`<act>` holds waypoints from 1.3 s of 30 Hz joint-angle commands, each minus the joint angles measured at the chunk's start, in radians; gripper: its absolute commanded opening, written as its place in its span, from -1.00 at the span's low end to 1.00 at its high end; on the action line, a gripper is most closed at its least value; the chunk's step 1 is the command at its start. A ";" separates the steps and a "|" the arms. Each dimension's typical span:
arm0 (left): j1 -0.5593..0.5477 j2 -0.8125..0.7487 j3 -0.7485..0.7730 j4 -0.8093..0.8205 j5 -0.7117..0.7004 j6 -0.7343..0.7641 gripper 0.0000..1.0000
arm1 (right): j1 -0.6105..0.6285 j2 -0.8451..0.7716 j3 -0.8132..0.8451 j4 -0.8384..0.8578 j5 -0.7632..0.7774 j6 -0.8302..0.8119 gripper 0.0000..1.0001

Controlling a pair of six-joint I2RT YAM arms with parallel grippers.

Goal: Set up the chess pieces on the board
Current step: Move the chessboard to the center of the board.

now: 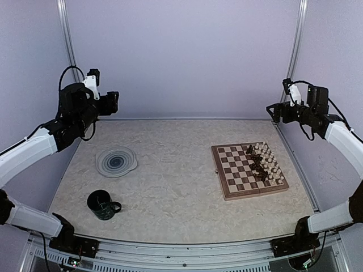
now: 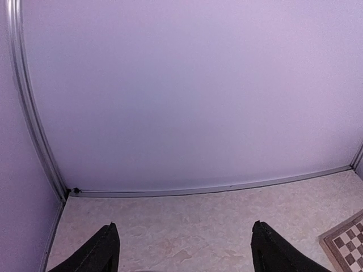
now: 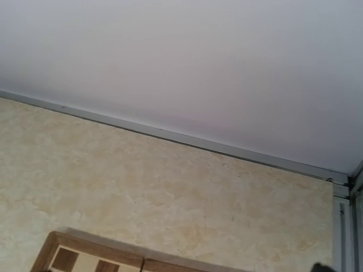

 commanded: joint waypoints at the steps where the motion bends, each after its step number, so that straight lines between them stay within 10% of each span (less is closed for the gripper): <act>1: -0.039 0.026 0.087 -0.017 0.176 0.010 0.54 | -0.018 -0.016 -0.016 0.010 -0.054 -0.038 0.98; 9: -0.183 0.136 0.156 -0.071 0.354 0.036 0.36 | -0.102 0.088 0.036 -0.077 -0.030 -0.108 0.74; 14: -0.289 0.226 0.179 -0.121 0.450 0.057 0.26 | -0.175 0.219 0.083 -0.133 -0.040 -0.104 -0.57; 17: -0.345 0.279 0.178 -0.137 0.485 0.083 0.23 | -0.188 0.280 0.067 -0.133 0.009 -0.116 -0.94; 39: -0.448 0.503 0.264 -0.212 0.653 0.041 0.12 | -0.259 0.801 0.310 -0.298 -0.122 -0.177 -1.00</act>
